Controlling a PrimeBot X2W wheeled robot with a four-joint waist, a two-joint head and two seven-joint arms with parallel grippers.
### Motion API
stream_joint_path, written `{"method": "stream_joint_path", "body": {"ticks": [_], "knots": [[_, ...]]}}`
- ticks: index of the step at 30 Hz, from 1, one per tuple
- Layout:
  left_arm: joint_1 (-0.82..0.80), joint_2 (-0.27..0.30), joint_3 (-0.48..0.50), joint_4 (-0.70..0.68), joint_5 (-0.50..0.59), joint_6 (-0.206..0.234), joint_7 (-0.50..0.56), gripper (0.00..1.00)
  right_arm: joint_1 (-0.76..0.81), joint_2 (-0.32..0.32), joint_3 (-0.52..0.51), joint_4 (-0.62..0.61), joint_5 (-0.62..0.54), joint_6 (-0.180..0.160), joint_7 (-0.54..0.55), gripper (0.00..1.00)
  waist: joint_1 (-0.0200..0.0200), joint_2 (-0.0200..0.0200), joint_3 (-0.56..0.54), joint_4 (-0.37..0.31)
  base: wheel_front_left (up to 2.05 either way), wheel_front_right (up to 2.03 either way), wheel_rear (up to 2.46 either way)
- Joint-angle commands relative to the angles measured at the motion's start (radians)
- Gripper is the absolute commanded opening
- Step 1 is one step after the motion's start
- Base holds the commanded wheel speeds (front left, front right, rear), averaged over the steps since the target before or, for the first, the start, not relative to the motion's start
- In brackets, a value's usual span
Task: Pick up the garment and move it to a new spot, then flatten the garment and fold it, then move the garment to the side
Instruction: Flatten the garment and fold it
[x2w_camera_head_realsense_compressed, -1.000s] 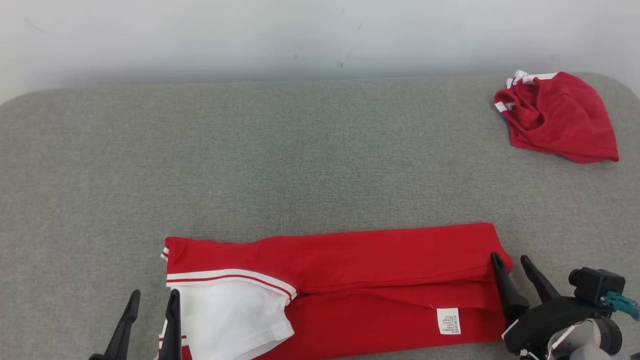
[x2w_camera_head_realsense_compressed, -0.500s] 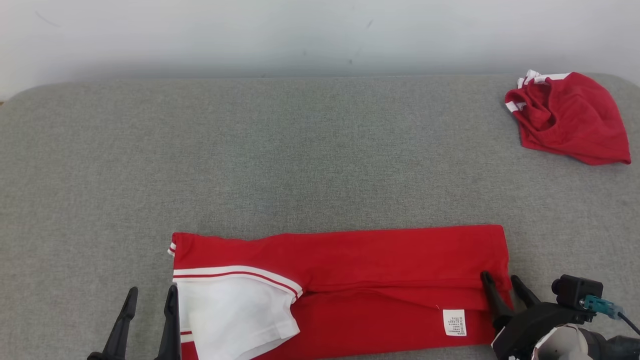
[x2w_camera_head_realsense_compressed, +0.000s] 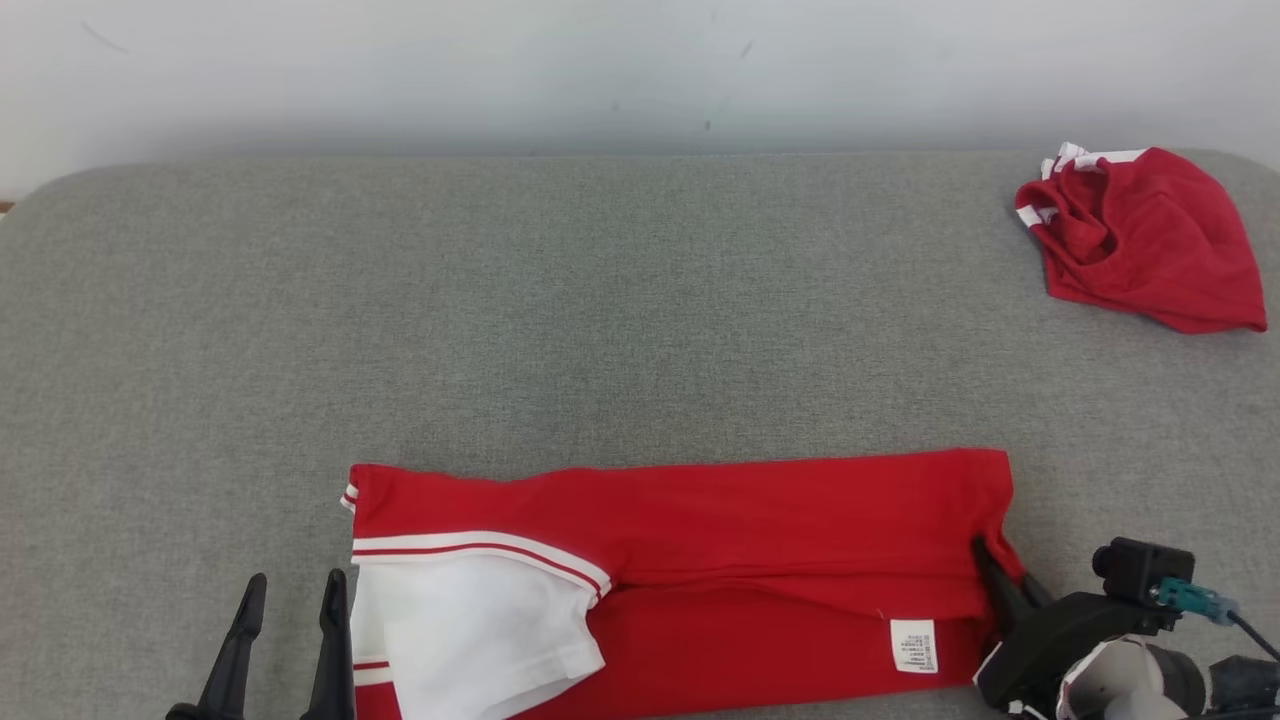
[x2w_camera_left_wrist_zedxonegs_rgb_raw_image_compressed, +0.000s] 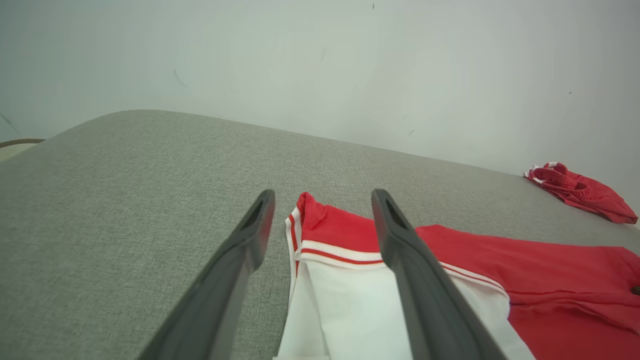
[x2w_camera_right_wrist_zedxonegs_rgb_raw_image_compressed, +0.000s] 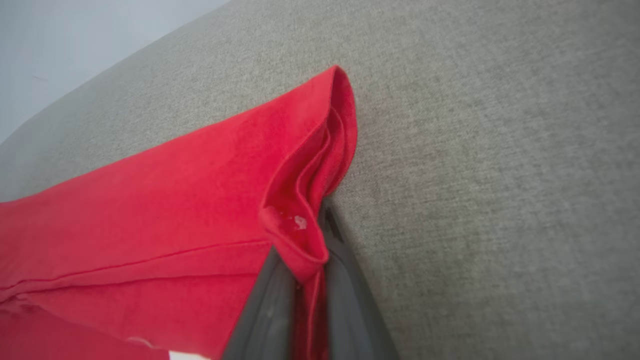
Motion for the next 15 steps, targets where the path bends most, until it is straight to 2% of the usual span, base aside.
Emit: {"method": "stream_joint_path", "body": {"ticks": [1, 11, 15], "knots": [[0.004, 0.0, 0.002, -0.002, -0.011, 0.005, -0.003, 1.0, -0.01, -0.025, -0.013, 0.004, 0.005, -0.001, -0.015, 0.0, 0.0, -0.0001, -0.004, -0.008, 0.0, 0.0, 0.0], [0.012, 0.0, -0.011, 0.002, -0.023, 0.014, -0.003, 1.0, -0.049, -0.113, -0.091, 0.009, -0.014, -0.001, -0.038, 0.0, 0.0, -0.0001, -0.018, -0.037, 0.0, 0.0, 0.0], [0.02, 0.0, -0.006, 0.005, -0.024, 0.015, -0.003, 1.0, -0.056, -0.128, -0.102, -0.024, -0.005, -0.001, -0.022, 0.0, 0.0, -0.0001, -0.026, -0.049, 0.0, 0.0, 0.0]]}}
